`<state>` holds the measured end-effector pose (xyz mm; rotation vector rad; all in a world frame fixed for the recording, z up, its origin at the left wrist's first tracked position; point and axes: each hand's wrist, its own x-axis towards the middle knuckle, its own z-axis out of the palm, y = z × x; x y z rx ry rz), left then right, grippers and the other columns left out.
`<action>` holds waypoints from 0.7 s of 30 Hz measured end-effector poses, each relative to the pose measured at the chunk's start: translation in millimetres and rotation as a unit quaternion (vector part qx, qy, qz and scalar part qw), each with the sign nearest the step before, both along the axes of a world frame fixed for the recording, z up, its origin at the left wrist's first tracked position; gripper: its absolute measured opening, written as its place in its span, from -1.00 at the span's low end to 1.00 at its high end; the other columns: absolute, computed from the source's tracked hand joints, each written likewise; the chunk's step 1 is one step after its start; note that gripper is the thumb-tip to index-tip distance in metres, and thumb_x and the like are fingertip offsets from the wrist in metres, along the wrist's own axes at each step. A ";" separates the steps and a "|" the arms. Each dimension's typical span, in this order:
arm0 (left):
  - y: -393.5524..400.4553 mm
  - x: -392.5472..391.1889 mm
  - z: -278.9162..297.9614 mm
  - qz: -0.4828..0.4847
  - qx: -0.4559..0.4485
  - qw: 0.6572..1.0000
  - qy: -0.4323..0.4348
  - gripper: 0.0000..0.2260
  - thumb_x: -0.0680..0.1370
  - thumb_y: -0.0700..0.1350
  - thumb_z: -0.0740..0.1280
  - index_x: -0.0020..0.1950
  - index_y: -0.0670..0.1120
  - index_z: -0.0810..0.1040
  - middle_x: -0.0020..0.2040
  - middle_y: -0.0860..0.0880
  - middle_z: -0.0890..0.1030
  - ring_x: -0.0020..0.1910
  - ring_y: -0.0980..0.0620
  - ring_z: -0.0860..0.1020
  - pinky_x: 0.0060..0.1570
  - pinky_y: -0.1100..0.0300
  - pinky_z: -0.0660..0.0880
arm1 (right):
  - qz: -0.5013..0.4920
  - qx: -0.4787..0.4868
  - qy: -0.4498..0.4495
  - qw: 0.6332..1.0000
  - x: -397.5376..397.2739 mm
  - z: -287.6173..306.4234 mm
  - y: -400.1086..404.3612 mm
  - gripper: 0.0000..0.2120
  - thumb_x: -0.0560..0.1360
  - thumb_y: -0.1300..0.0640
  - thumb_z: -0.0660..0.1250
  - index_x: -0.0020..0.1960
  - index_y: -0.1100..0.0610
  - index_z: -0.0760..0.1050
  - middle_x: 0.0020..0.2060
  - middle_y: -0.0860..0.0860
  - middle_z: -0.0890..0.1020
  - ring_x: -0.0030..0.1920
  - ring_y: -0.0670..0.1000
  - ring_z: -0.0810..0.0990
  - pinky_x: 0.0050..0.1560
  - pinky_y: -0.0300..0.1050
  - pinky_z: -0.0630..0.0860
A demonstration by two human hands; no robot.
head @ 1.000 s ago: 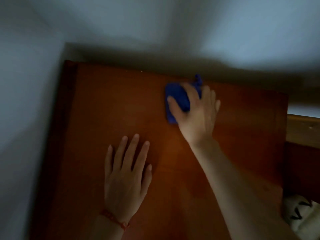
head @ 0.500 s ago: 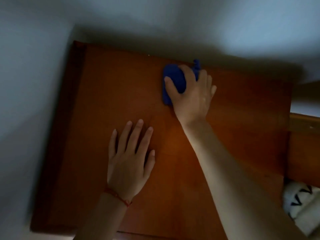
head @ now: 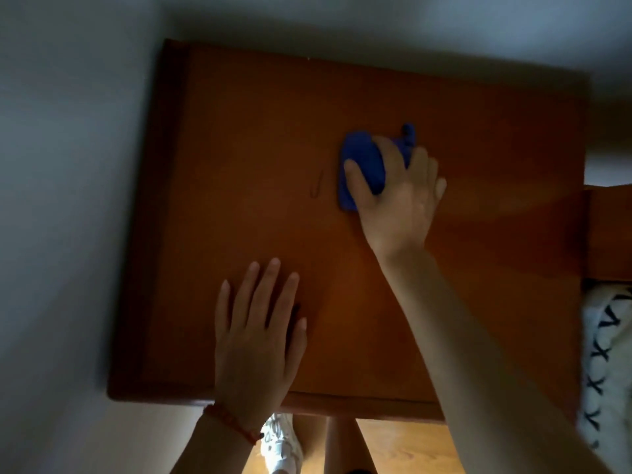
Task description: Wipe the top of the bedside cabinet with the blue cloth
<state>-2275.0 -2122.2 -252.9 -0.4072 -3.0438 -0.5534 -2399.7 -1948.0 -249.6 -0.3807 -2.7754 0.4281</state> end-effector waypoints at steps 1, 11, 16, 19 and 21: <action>-2.1 4.4 -0.9 0.004 0.000 1.000 -0.004 -0.60 0.60 0.08 0.01 0.35 -0.08 0.32 0.35 -0.18 0.40 0.37 -0.15 0.26 0.35 -0.13 0.08 | 0.011 -0.010 -0.006 1.000 24.9 1.0 -3.1 -0.55 0.45 -0.20 0.19 0.15 0.10 0.49 -0.07 0.17 0.55 -0.11 0.14 0.48 -0.09 -0.09 0.23; -6.0 7.2 -8.7 -0.004 -0.012 1.000 0.014 -0.59 0.55 0.04 0.10 0.35 -0.09 0.32 0.36 -0.20 0.41 0.37 -0.16 0.25 0.34 -0.12 0.07 | -0.017 -0.011 -0.009 1.000 54.2 2.2 -16.1 -0.56 0.42 -0.18 0.22 0.10 0.11 0.53 -0.10 0.18 0.57 -0.13 0.17 0.51 -0.12 -0.01 0.34; -8.1 8.3 -10.0 -0.016 -0.009 0.999 0.028 -0.59 0.55 0.03 0.12 0.35 -0.12 0.36 0.36 -0.21 0.41 0.36 -0.17 0.26 0.33 -0.13 0.09 | -0.008 -0.050 -0.027 0.998 143.2 4.5 -42.6 -0.57 0.44 -0.19 0.19 0.15 0.07 0.45 -0.09 0.16 0.53 -0.14 0.12 0.45 -0.11 -0.11 0.22; -9.8 12.2 -7.4 -0.016 0.000 0.999 0.042 -0.59 0.54 0.00 0.14 0.32 -0.17 0.44 0.35 -0.21 0.42 0.36 -0.19 0.29 0.32 -0.14 0.12 | 0.002 -0.055 -0.052 0.997 186.8 5.5 -53.1 -0.60 0.43 -0.19 0.21 0.12 0.06 0.46 -0.14 0.14 0.53 -0.18 0.10 0.44 -0.15 -0.09 0.22; -13.1 19.4 -4.7 -0.014 0.010 0.999 0.050 -0.59 0.55 -0.01 0.13 0.32 -0.17 0.43 0.35 -0.22 0.41 0.36 -0.19 0.28 0.33 -0.15 0.11 | 0.004 -0.046 -0.041 0.998 170.9 5.2 -50.0 -0.60 0.41 -0.18 0.23 0.08 0.08 0.52 -0.16 0.14 0.54 -0.18 0.12 0.46 -0.16 -0.07 0.25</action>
